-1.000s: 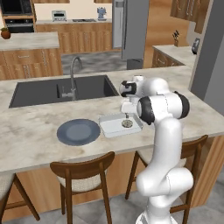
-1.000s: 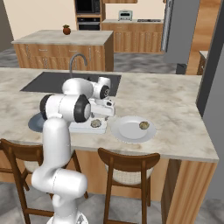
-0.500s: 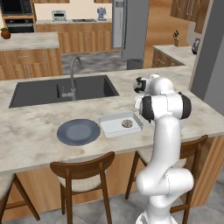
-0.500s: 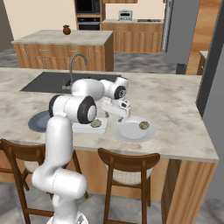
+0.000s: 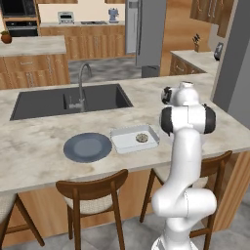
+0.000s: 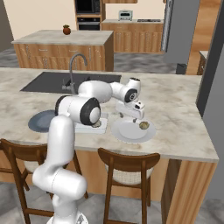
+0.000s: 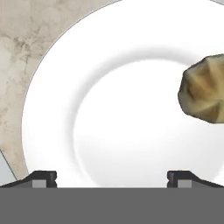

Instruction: Place two dumplings into each of the tupperware containers and then place the containers in the fridge.

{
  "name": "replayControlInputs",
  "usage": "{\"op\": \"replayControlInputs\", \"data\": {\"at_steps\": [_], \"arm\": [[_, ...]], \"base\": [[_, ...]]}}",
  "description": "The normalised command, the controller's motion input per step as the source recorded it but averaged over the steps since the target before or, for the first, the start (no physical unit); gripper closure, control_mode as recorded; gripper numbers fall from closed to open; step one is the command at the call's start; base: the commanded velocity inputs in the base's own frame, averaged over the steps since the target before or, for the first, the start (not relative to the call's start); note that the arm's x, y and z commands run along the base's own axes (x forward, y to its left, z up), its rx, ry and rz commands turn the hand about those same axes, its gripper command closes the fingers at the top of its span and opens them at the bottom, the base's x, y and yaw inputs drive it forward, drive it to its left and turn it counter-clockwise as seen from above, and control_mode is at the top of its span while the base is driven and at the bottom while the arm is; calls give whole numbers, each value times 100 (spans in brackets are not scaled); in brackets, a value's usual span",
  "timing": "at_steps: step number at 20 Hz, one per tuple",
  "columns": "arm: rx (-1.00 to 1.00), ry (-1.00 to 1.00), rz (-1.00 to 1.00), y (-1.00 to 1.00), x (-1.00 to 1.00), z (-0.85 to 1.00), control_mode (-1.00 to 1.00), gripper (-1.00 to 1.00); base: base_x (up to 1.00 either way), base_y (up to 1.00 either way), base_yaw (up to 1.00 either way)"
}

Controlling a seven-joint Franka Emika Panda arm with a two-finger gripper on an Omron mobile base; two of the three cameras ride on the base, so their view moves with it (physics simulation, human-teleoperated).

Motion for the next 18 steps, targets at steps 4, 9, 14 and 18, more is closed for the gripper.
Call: {"op": "replayControlInputs", "data": {"at_steps": [4,9,14,18], "arm": [[-12,-17,-9,-56,-8,-16,-100,-100],[-2,-2,-11,-26,-8,-1,-100,-100],[0,0,-9,-40,6,0,-100,-100],[0,0,-12,-41,32,-4,-100,-100]], "base": [[0,0,0],[0,0,0],[0,0,0],[0,0,0]]}}
